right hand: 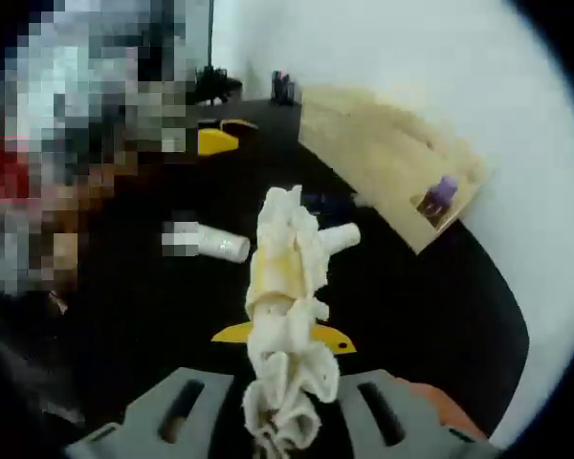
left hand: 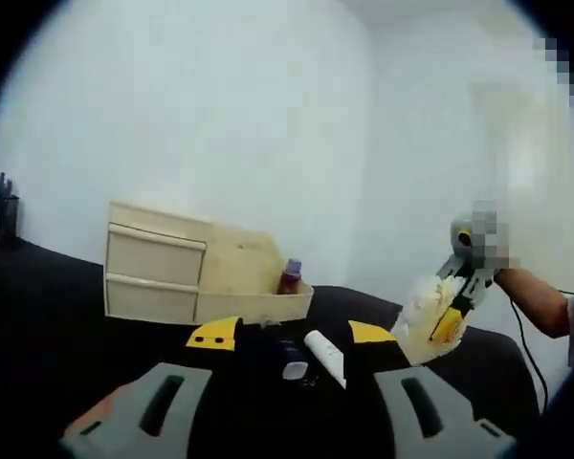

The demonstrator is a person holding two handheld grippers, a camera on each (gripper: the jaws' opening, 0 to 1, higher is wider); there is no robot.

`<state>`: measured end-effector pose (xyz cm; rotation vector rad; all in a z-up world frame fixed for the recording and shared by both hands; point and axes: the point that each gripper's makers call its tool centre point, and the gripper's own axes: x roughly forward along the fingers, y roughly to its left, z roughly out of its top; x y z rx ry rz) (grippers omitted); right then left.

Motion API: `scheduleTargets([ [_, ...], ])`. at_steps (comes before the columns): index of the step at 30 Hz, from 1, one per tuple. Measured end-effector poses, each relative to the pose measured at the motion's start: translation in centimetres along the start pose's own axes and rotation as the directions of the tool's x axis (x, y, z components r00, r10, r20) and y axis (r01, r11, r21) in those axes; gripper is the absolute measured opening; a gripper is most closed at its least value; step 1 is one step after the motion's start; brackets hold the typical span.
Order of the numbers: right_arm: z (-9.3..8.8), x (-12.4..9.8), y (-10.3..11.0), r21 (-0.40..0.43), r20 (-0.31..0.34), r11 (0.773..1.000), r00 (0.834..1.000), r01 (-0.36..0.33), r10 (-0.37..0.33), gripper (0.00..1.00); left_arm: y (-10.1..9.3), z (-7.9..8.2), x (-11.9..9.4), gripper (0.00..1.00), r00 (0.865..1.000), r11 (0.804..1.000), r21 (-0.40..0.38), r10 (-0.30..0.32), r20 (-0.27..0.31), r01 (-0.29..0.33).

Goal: Open the drawer, pick up the cosmetic bottles from the table one by one, place them into the drawer, release the gripper, close the drawer, and move the gripper away

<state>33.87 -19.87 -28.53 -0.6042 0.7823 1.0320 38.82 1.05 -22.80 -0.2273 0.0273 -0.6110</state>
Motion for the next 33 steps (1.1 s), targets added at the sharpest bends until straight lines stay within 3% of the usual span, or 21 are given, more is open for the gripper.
scheduleTargets([
  [3, 0.1, -0.3, 0.0, 0.013, 0.012, 1.0, 1.0, 0.01, -0.01, 0.11, -0.2, -0.3, 0.0, 0.38, 1.0, 1.0, 0.005, -0.003, -0.011, 0.003],
  [6, -0.4, -0.1, 0.0, -0.004, -0.023, 1.0, 1.0, 0.007, -0.007, 0.13, -0.3, -0.4, 0.0, 0.38, 1.0, 1.0, 0.009, -0.005, -0.013, 0.005],
  [9, 0.1, -0.3, 0.1, -0.033, -0.053, 0.999, 0.999, 0.004, -0.006, 0.18, -0.4, -0.5, 0.0, 0.38, 1.0, 1.0, 0.006, -0.004, -0.012, 0.004],
  [11, 1.5, -0.5, 0.7, -0.049, -0.063, 0.999, 0.998, -0.023, 0.02, 0.21, -0.4, -0.5, -0.1, 0.38, 1.0, 1.0, 0.005, -0.002, -0.012, 0.003],
  [14, 2.4, -0.6, 0.7, -0.11, -0.164, 0.993, 0.986, -0.035, 0.017, 0.2, -0.5, -0.6, -0.2, 0.38, 1.0, 1.0, 0.001, -0.001, -0.011, 0.001],
  [18, 2.6, 0.1, 0.2, -0.174, -0.353, 0.983, 0.936, -0.052, -0.013, 0.2, -0.8, -0.8, -0.2, 0.38, 1.0, 1.0, 0.009, -0.003, -0.016, 0.003],
  [20, 2.5, 0.3, 0.6, -0.156, -0.424, 0.984, 0.906, -0.087, 0.013, 0.2, -0.6, -0.7, -0.1, 0.38, 1.0, 1.0, 0.012, -0.004, -0.017, 0.004],
  [23, 2.5, 0.6, 1.9, -0.115, -0.499, 0.979, 0.862, -0.167, 0.089, 0.2, -0.8, -0.7, -0.2, 0.38, 1.0, 1.0, 0.013, -0.008, -0.017, 0.008],
  [28, 1.9, 1.5, 1.8, -0.09, -0.599, 0.984, 0.798, -0.154, 0.07, 0.17, -1.1, -0.8, -0.2, 0.38, 1.0, 1.0, 0.021, -0.018, -0.019, 0.019],
  [29, 1.7, 1.7, 1.9, -0.082, -0.612, 0.985, 0.788, -0.154, 0.073, 0.16, -1.1, -0.7, -0.2, 0.38, 1.0, 1.0, 0.022, -0.021, -0.018, 0.022],
  [31, 1.7, 1.7, 1.8, -0.083, -0.617, 0.986, 0.784, -0.142, 0.061, 0.14, -1.2, -0.7, -0.2, 0.38, 1.0, 1.0, 0.019, -0.024, -0.014, 0.024],
  [33, 1.6, 1.6, 1.3, -0.128, -0.61, 0.982, 0.791, -0.138, 0.032, 0.13, -1.2, -0.7, -0.3, 0.38, 1.0, 1.0, 0.018, -0.025, -0.012, 0.026],
])
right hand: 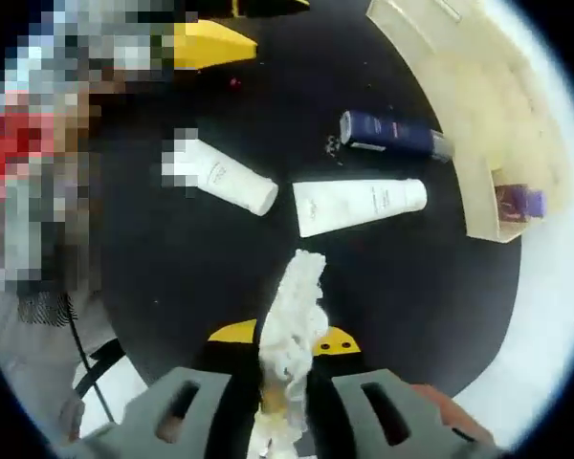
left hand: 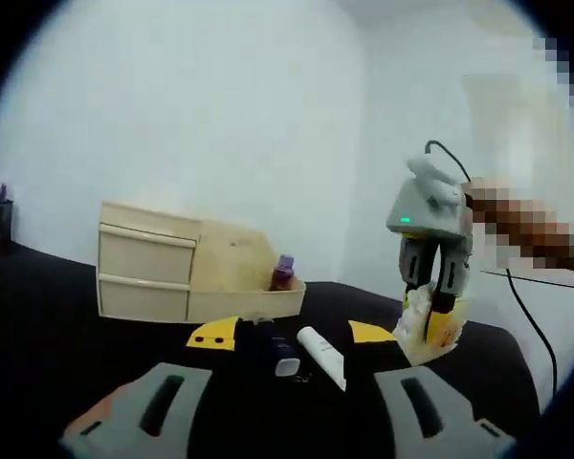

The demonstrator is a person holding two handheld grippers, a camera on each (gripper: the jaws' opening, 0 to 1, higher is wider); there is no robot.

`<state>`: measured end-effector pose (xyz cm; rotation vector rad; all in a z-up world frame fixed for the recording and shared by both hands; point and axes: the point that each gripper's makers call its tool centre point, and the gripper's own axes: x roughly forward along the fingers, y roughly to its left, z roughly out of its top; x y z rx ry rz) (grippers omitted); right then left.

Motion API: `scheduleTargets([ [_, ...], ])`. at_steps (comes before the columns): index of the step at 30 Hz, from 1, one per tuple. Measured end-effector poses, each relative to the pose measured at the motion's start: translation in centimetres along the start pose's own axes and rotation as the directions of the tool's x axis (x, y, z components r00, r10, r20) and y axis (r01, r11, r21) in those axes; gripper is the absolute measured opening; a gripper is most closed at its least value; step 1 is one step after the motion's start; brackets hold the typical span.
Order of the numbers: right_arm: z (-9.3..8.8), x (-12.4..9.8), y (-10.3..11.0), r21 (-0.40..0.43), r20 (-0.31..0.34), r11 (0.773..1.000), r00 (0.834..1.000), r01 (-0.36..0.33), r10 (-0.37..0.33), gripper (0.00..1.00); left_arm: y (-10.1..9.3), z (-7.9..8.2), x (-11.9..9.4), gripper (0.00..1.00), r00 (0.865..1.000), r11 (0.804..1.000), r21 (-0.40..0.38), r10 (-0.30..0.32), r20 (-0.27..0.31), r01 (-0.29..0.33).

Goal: Open the drawer, pick up the cosmetic bottles from the table one by one, place them into the drawer, release the gripper, close the drawer, and move the gripper away

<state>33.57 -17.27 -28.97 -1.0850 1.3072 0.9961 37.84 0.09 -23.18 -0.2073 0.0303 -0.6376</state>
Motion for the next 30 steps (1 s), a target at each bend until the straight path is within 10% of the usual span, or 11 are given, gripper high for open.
scheduleTargets([
  [6, -0.7, -2.3, 0.2, -0.014, 0.11, 1.0, 0.994, 0.011, -0.01, 0.1, 0.1, -0.9, 0.2, 0.38, 1.0, 1.0, -0.002, 0.007, -0.023, -0.007],
  [12, 0.6, -6.7, -1.1, -0.023, 0.303, 0.997, 0.951, 0.075, -0.064, 0.1, -0.3, -1.2, 0.1, 0.38, 0.999, 1.0, 0.002, -0.002, -0.032, 0.002],
  [21, 4.7, -13.5, -4.1, 0.074, 0.603, 0.966, 0.761, 0.247, -0.241, 0.1, -0.1, -1.9, 0.5, 0.37, 0.999, 1.0, -0.004, -0.015, -0.037, 0.015],
  [26, 5.4, -13.5, -5.8, 0.096, 0.611, 0.959, 0.745, 0.265, -0.267, 0.11, 0.0, -2.3, 0.5, 0.37, 0.999, 1.0, 0.0, -0.01, -0.048, 0.01],
  [30, 5.5, -12.4, -6.0, 0.074, 0.572, 0.962, 0.779, 0.263, -0.257, 0.11, -0.1, -2.4, 0.6, 0.37, 0.999, 1.0, 0.006, -0.011, -0.052, 0.012],
])
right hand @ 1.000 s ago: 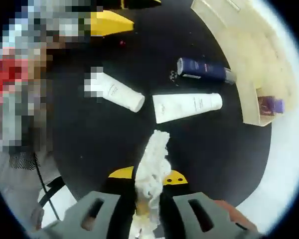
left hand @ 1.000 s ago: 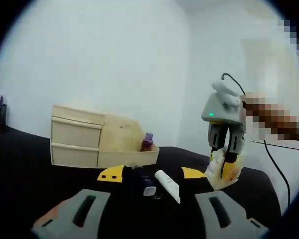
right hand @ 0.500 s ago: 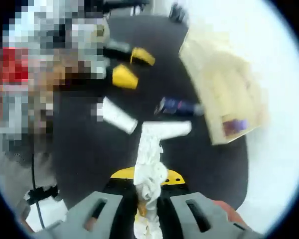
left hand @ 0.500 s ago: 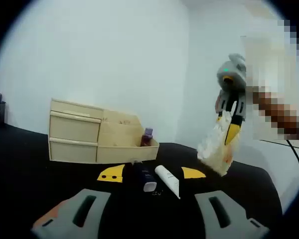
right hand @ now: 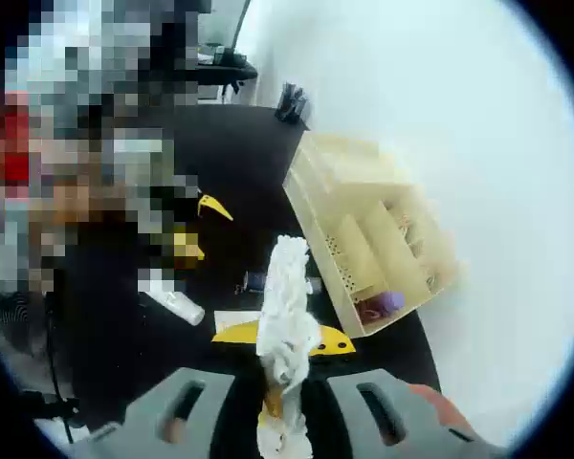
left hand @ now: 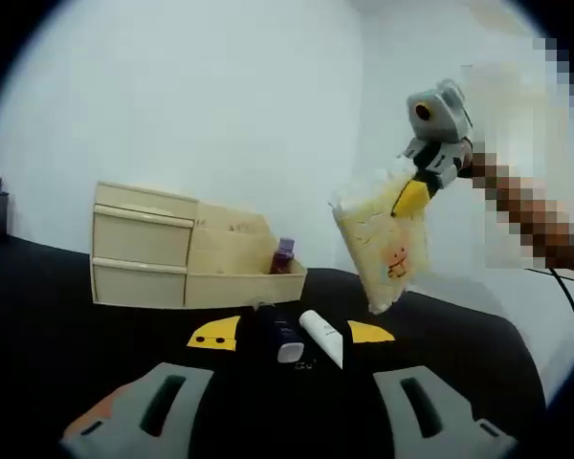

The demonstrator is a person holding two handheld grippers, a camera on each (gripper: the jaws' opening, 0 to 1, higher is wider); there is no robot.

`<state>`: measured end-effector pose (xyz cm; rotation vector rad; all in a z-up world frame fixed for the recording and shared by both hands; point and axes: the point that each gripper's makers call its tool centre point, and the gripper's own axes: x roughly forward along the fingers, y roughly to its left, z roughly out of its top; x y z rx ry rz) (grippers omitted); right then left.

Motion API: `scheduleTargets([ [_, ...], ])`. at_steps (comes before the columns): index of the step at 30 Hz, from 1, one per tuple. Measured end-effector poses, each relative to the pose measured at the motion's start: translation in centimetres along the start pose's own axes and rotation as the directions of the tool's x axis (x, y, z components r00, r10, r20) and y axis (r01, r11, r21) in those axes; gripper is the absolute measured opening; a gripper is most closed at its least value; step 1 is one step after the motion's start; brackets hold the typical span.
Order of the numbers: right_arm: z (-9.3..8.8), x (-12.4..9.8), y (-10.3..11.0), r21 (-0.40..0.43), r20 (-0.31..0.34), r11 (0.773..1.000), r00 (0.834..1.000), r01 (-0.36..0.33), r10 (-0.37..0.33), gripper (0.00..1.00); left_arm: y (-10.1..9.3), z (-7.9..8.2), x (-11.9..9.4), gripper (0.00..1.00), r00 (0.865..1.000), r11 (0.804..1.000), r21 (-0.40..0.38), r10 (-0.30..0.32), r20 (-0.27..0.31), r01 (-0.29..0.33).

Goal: Open the drawer, pick up the cosmetic bottles from the table one by one, place them into the drawer, release the gripper, close the drawer, and move the gripper away

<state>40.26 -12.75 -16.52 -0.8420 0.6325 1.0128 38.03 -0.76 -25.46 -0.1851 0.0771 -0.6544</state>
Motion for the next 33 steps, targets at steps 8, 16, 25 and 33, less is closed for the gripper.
scheduleTargets([
  [8, -0.7, 0.1, 0.4, -0.02, -0.055, 0.999, 0.998, -0.027, 0.026, 0.11, 0.2, -0.1, 0.1, 0.37, 1.0, 1.0, -0.003, 0.002, -0.002, -0.002],
  [16, -1.8, -0.9, 2.0, -0.078, -0.158, 0.995, 0.986, -0.063, 0.05, 0.11, 0.3, -0.3, 0.1, 0.37, 1.0, 1.0, -0.004, 0.004, -0.011, -0.004],
  [25, -3.4, -1.1, 3.8, -0.068, -0.261, 0.991, 0.961, -0.115, 0.093, 0.11, 0.2, -0.5, 0.2, 0.37, 1.0, 1.0, 0.001, -0.001, -0.02, 0.001],
  [33, -5.2, -2.1, 4.7, -0.074, -0.356, 0.983, 0.925, -0.167, 0.13, 0.11, 0.4, -0.1, 0.2, 0.37, 1.0, 1.0, -0.006, -0.002, -0.009, 0.002],
])
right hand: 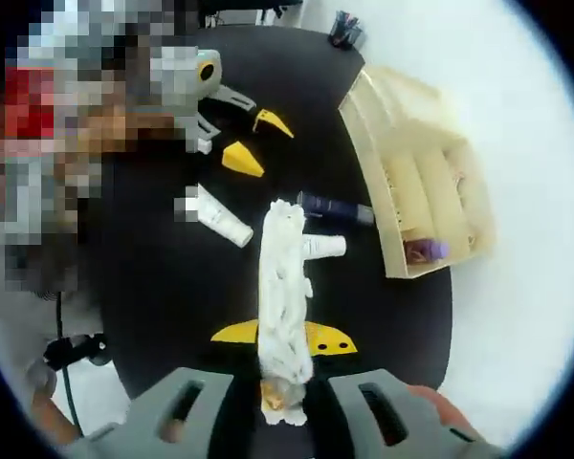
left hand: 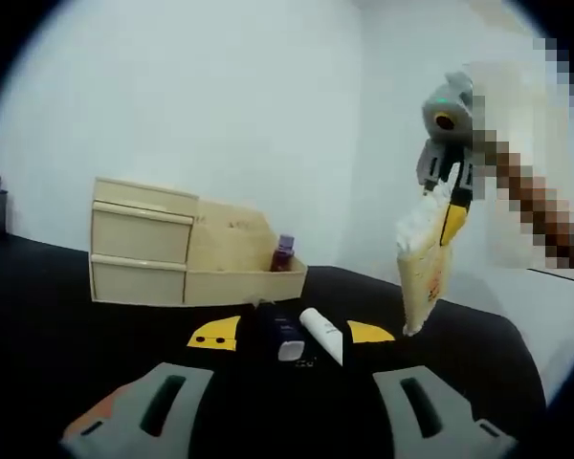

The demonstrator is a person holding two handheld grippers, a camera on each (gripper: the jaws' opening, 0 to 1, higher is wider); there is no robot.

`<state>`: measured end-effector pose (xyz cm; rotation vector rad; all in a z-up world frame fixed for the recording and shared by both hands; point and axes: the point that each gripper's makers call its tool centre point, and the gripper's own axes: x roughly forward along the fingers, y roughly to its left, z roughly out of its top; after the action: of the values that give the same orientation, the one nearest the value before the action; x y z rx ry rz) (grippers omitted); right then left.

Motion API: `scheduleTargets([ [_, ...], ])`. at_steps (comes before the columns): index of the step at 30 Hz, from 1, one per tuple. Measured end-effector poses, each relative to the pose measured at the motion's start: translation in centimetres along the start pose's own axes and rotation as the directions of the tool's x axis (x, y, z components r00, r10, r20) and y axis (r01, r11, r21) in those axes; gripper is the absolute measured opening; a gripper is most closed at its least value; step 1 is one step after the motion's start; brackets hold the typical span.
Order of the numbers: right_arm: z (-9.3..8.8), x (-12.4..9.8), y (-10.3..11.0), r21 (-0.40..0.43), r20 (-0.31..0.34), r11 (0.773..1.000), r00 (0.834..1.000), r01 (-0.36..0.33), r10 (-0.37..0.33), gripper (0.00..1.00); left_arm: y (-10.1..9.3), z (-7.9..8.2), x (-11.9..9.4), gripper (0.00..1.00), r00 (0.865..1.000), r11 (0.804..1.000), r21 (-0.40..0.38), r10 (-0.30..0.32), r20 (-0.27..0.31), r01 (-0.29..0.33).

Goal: Open the drawer, pick up the cosmetic bottles from the table one by one, place them into the drawer, release the gripper, close the drawer, and move the gripper away

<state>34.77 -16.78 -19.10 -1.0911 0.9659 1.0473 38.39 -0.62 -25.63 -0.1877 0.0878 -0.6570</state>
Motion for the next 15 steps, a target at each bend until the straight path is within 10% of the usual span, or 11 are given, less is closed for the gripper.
scheduleTargets([
  [4, -0.2, -0.6, -0.1, -0.012, -0.019, 1.0, 1.0, 0.01, -0.01, 0.11, -0.1, -0.1, 0.1, 0.37, 1.0, 1.0, 0.003, -0.002, -0.004, 0.002],
  [15, 3.8, -2.7, -4.2, -0.007, 0.18, 0.994, 0.977, 0.113, -0.11, 0.11, -1.2, -0.3, 0.9, 0.37, 0.997, 0.997, 0.067, -0.042, -0.066, 0.047],
])
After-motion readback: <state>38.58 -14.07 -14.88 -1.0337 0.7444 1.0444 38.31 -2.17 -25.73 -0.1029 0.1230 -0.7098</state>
